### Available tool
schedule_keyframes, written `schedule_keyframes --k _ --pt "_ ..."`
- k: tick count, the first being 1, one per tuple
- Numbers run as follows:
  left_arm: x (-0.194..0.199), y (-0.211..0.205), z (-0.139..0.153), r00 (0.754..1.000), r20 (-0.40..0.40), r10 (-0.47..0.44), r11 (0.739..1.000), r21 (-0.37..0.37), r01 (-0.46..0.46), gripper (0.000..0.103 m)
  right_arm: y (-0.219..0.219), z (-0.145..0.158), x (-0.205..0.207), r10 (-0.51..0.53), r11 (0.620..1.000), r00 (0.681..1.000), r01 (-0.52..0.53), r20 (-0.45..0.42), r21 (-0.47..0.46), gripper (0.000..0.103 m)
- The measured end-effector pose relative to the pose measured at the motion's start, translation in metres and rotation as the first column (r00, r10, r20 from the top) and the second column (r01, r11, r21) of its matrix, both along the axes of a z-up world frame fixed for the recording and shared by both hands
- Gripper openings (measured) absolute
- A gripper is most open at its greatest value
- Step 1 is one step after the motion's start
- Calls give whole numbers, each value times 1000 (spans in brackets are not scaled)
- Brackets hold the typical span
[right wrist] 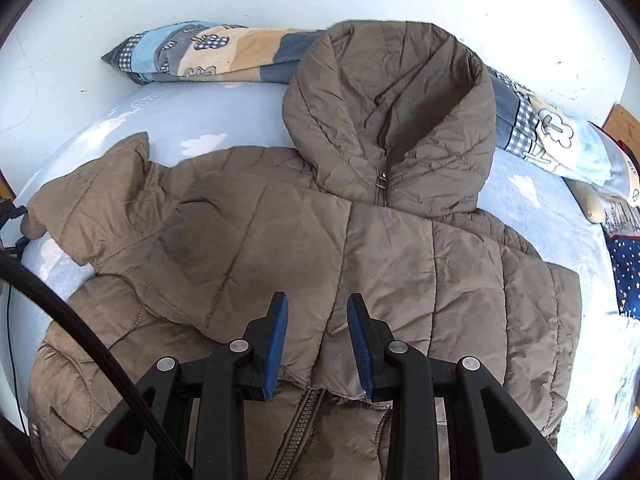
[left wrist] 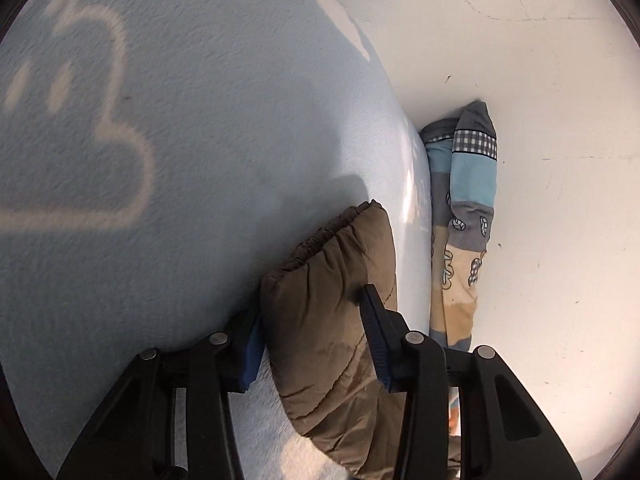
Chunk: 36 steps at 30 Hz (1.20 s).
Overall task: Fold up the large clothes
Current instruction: 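Reach the left tool to the other sleeve cuff and close on it, then lift the sleeve with the left tool, fold it across the body, release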
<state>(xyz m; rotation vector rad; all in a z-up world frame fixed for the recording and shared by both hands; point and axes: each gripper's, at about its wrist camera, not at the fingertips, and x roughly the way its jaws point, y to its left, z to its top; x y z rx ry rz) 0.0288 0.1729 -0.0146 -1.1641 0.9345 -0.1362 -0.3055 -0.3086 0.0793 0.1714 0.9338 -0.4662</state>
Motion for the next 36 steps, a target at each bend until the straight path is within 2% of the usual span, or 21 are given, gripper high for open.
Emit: schedule_keyframes --k 2,4,6,8,11,12,14,17,20,26,28,30,36 --pt "4 -8 8 1000 29 -1 999 32 0 17 -5 -5 2 -12 1000 1000 12 -9 10 33" --pt "5 -13 23 998 62 14 998 65 -19 17 -9 -9 5 -25 1000 1000 25 -18 8 33" --pt "5 -17 43 992 125 4 996 86 -14 17 -11 -12 7 -27 1000 1000 27 -10 9 33" --pt "4 -26 74 976 215 -32 994 113 7 17 -11 -16 11 -20 1000 1000 20 -5 6 33" --pt "-3 -46 125 930 354 -99 989 141 52 17 -11 -40 22 3 999 996 1 -93 47 33" --pt "-7 -54 142 912 393 -119 987 145 66 17 -10 -42 22 0 999 996 3 -94 38 33" --pt "-15 -68 170 873 462 -157 985 143 101 17 -10 -38 20 -4 999 996 8 -84 50 33" --pt "-33 -97 217 796 562 -226 974 157 166 17 -15 -24 11 -16 996 999 18 -30 86 33" --pt "-47 -128 247 738 613 -282 958 141 249 17 -20 -10 1 -38 995 999 36 14 95 33" --pt "-82 -203 277 638 646 -419 893 168 418 17 -31 20 -22 -72 983 987 46 142 176 33" --pt "-97 -236 287 592 655 -470 860 189 474 17 -36 31 -31 -84 980 981 50 175 191 33" --pt "-116 -252 290 558 658 -505 832 201 516 17 -42 42 -38 -102 978 973 61 205 200 33" --pt "-168 -314 301 438 670 -600 725 225 651 17 -68 64 -72 -178 966 949 118 261 230 34"
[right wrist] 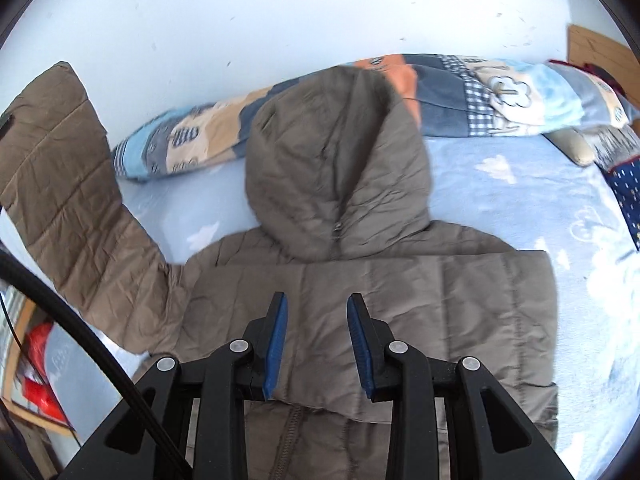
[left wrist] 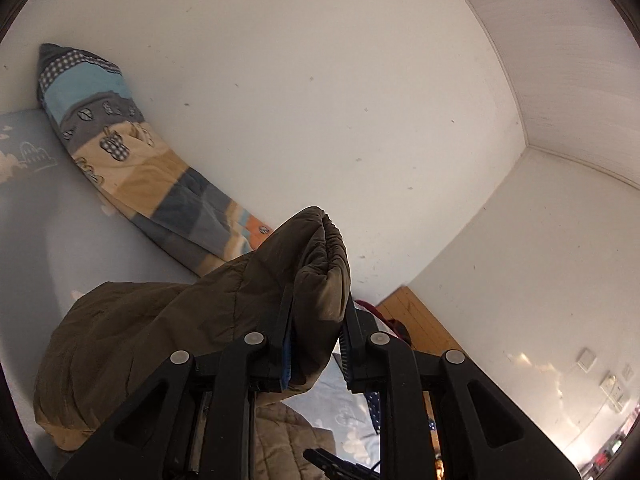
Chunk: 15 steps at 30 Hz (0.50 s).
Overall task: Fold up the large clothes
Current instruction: 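Lift the sleeve with the left tool, fold it across the body, release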
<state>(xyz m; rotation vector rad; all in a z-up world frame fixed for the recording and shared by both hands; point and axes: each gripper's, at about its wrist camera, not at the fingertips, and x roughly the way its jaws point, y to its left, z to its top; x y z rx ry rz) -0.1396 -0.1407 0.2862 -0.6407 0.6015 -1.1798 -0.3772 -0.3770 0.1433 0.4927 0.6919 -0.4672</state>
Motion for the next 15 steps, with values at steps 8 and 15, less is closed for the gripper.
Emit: schedule_keyframes --k 8,15 --pt "-61 -96 -40 982 -9 -189 973 133 188 17 -54 25 -65 -137 987 981 123 140 105 37" --pt "-107 -176 -122 963 -56 -263 902 339 267 17 -97 17 -110 -254 959 959 233 124 163 37"
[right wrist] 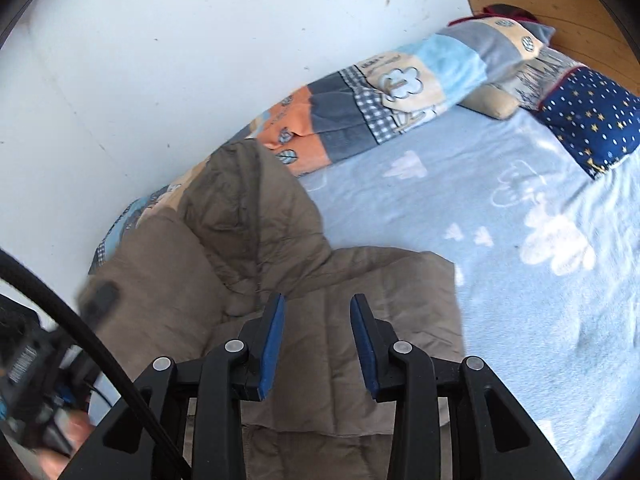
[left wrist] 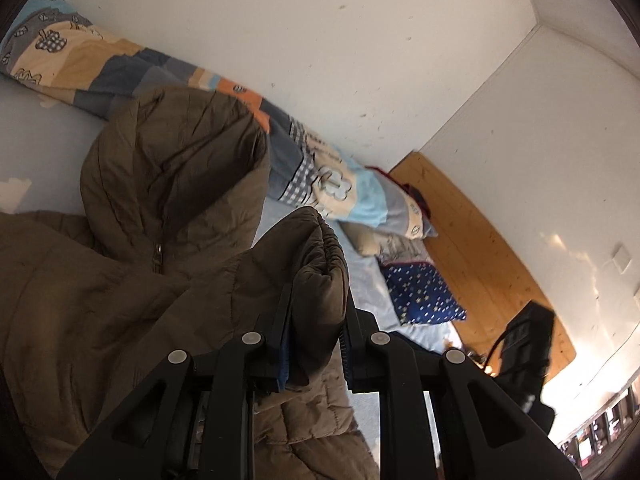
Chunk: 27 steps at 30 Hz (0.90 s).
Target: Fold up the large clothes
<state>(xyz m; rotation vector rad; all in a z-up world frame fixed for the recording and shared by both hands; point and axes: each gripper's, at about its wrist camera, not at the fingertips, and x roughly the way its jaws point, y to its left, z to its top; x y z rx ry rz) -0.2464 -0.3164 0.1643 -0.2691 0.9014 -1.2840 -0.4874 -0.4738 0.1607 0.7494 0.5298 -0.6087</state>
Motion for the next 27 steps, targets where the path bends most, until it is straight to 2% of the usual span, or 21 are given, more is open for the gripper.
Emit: schedule_keyframes --k 3,5,7,8,9,10,13,16,18,20,23,24,25,27 --pt "-9 -25 -43 1000 -10 -13 995 101 14 17 -13 -9 -9 -13 999 1000 14 -5 45 37" --pt "-28 -36 -61 999 -20 -37 988 147 40 18 -19 -12 -12 -17 998 1000 18 -5 68 37" --pt "-39 -47 -75 998 -29 -57 979 192 61 28 -23 -16 -13 -19 996 1000 19 -9 82 37" --pt "-45 -51 -80 996 -41 -74 975 209 81 40 -24 -18 -13 -19 996 1000 19 -7 90 37" --pt "-50 -51 -81 995 -57 -88 970 221 98 54 -25 -20 -12 -19 995 1000 19 -3 101 38" --pt "-53 -50 -82 992 -75 -99 967 229 114 57 -26 -22 -12 -19 994 1000 19 0 112 39" --pt "-56 -39 -63 988 -89 -122 963 230 140 59 -29 -28 -11 -19 990 1000 18 7 142 45" --pt "-45 -17 -26 989 -65 -133 967 211 144 63 -29 -37 -7 -7 983 1000 6 7 184 46" --pt "-32 6 -2 995 -6 -97 970 225 96 73 -26 -45 0 10 976 1000 -10 4 216 46" --pt "-13 31 11 997 70 -38 962 274 17 73 -21 -55 8 34 970 999 -28 -20 242 46" --pt "28 75 10 980 178 87 926 347 -145 73 -16 -71 18 53 958 997 -35 -54 285 46" --pt "43 91 4 969 205 141 909 361 -209 73 -15 -77 21 60 953 996 -38 -61 301 46" --pt "61 106 -5 953 222 205 878 388 -279 73 -14 -83 23 65 949 996 -41 -67 313 46" --pt "87 126 -23 935 208 286 833 429 -350 73 -13 -92 28 66 944 994 -36 -82 327 46"
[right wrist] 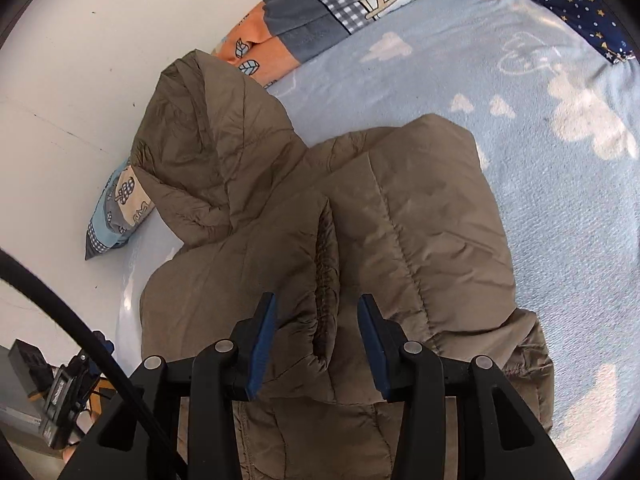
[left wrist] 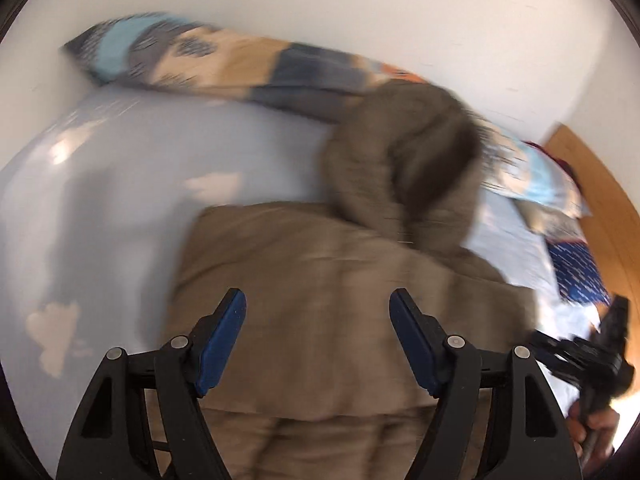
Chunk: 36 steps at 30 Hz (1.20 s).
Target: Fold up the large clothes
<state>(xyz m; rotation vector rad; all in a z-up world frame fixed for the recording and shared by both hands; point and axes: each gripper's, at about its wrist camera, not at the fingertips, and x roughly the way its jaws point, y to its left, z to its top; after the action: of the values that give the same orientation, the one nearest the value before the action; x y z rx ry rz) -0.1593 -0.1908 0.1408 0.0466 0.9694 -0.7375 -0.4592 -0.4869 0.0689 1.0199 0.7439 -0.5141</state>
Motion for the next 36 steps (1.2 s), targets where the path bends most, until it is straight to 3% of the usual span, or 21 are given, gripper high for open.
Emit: schedule_keyframes --k 3,4,8,10,13,17,21,23,25,30,33,36 --pt "27 17 -32 993 -101 57 998 39 -54 73 3 -13 11 20 1000 1000 -19 -16 19 38" --pt "29 15 -39 992 -111 52 997 55 -46 73 4 -14 14 26 1000 999 -25 -26 18 22" --pt "24 2 -65 1000 -13 19 974 227 -16 73 8 -5 22 -7 996 991 -4 -130 -85 18" --pt "21 -1 -80 1000 26 9 950 312 -17 74 12 -6 28 0 990 981 -27 -196 -136 18" --pt "18 -6 -92 999 52 -10 931 366 -9 76 14 -24 36 31 989 964 -69 -263 -134 19" --pt "15 -4 -74 999 52 14 941 338 -30 70 15 -15 37 30 984 956 -80 -290 -161 25" --pt "-6 -4 -25 976 219 -10 971 236 -43 69 19 26 14 -57 961 961 -21 -269 -277 31" --pt "-18 -11 -12 966 258 -33 981 193 -18 69 25 49 3 -100 931 971 15 -215 -366 34" --pt "-31 -27 -9 965 248 -80 987 159 41 69 34 63 6 -69 910 986 1 -149 -414 35" --pt "-45 -65 -36 966 192 -175 971 195 137 69 46 35 38 88 925 982 -143 -167 -351 34" --pt "-43 -77 -59 968 165 -188 957 252 143 70 48 14 54 105 917 964 -189 -244 -352 31" --pt "-42 -79 -68 969 166 -184 955 263 136 77 42 -3 60 105 919 949 -207 -298 -335 30"
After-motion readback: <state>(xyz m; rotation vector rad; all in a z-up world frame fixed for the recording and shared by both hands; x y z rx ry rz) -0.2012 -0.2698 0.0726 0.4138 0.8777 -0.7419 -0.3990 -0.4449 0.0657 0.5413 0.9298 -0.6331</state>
